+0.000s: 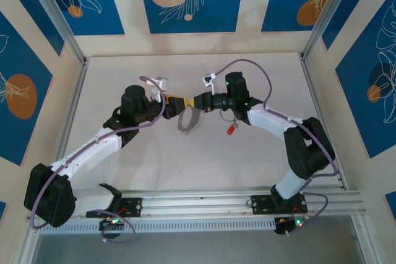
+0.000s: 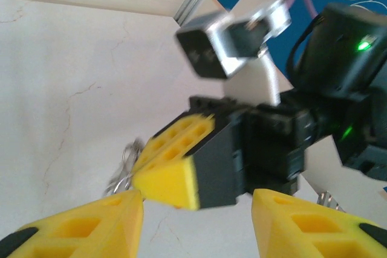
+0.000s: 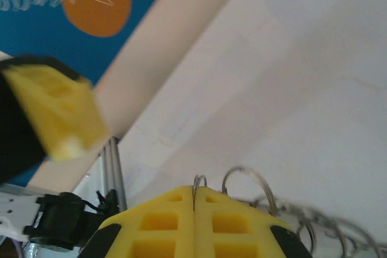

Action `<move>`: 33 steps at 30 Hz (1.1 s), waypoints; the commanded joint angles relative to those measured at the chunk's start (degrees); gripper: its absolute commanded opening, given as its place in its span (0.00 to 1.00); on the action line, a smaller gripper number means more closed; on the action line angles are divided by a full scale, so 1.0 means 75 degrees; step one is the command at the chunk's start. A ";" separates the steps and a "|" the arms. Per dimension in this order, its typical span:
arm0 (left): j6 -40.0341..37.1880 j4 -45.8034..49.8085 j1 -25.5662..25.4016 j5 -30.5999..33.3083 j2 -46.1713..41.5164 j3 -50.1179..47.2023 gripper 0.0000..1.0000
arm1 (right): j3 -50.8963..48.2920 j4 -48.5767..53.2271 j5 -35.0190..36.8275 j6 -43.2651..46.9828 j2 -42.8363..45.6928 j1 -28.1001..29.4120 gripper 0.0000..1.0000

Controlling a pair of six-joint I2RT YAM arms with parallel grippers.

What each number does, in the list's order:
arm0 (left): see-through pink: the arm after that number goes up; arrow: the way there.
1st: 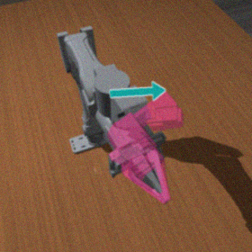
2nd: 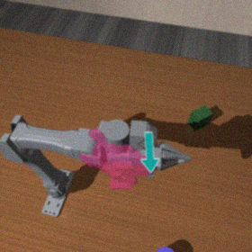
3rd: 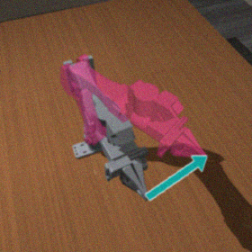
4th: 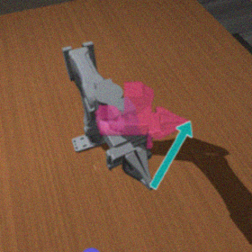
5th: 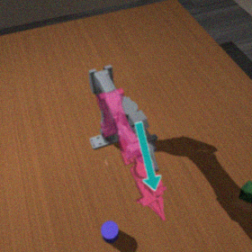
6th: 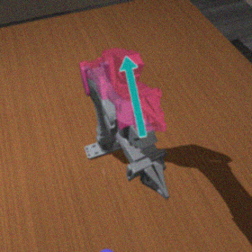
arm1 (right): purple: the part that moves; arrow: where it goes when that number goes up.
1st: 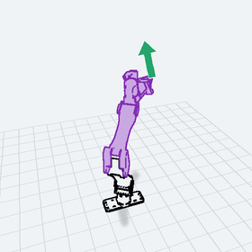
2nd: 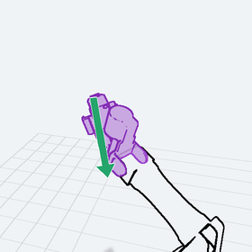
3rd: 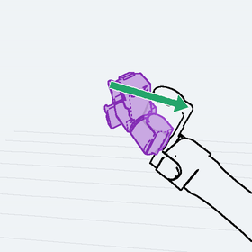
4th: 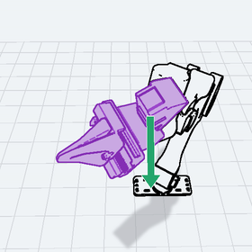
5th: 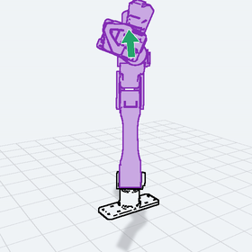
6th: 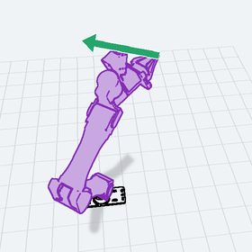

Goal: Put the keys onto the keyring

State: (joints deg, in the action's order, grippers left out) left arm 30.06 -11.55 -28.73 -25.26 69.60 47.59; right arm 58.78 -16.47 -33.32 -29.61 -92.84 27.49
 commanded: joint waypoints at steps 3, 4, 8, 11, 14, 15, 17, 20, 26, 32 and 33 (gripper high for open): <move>0.0249 -0.0720 0.0173 -0.0517 -0.0128 0.0051 0.46 | 0.0509 -0.0264 -0.1130 -0.0160 0.0659 -0.0193 0.00; 0.0296 -0.0852 0.0207 -0.0612 -0.0117 0.0035 0.46 | 0.0549 -0.0236 -0.1184 -0.0169 0.0750 -0.0221 0.00; 0.0503 -0.1391 0.0324 -0.0991 -0.0071 -0.0017 0.44 | 0.0663 -0.0119 -0.1310 -0.0178 0.0978 -0.0330 0.00; 0.0715 -0.1888 0.0385 -0.1291 0.0010 -0.0064 0.43 | 0.0659 -0.0118 -0.1346 -0.0223 0.1055 -0.0382 0.00; 0.0939 -0.2284 0.0409 -0.1578 0.0166 -0.0076 0.41 | 0.0587 -0.0312 -0.1413 -0.0395 0.1080 -0.0419 0.00; 0.1016 -0.2416 0.0418 -0.1638 0.0204 -0.0087 0.41 | 0.0565 -0.0377 -0.1439 -0.0448 0.1081 -0.0416 0.00; 0.1238 -0.2834 0.0421 -0.1787 0.0290 -0.0146 0.40 | 0.0511 -0.0517 -0.1475 -0.0566 0.1105 -0.0419 0.00; 0.1426 -0.3139 0.0421 -0.1972 0.0437 -0.0147 0.38 | 0.0449 -0.0616 -0.1478 -0.0649 0.1155 -0.0413 0.00; 0.1550 -0.3406 0.0420 -0.1994 0.0603 -0.0170 0.38 | 0.0436 -0.0666 -0.1498 -0.0718 0.1244 -0.0418 0.00; 0.1640 -0.3625 0.0436 -0.1983 0.0770 -0.0158 0.38 | 0.0398 -0.0760 -0.1522 -0.0810 0.1311 -0.0412 0.00; 0.1640 -0.3635 0.0421 -0.1980 0.0784 -0.0158 0.38 | 0.0383 -0.0785 -0.1523 -0.0821 0.1317 -0.0415 0.00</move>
State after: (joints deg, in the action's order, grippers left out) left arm 41.71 -35.33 -26.09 -38.63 75.11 46.96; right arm 62.13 -20.10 -43.18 -34.94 -85.25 24.62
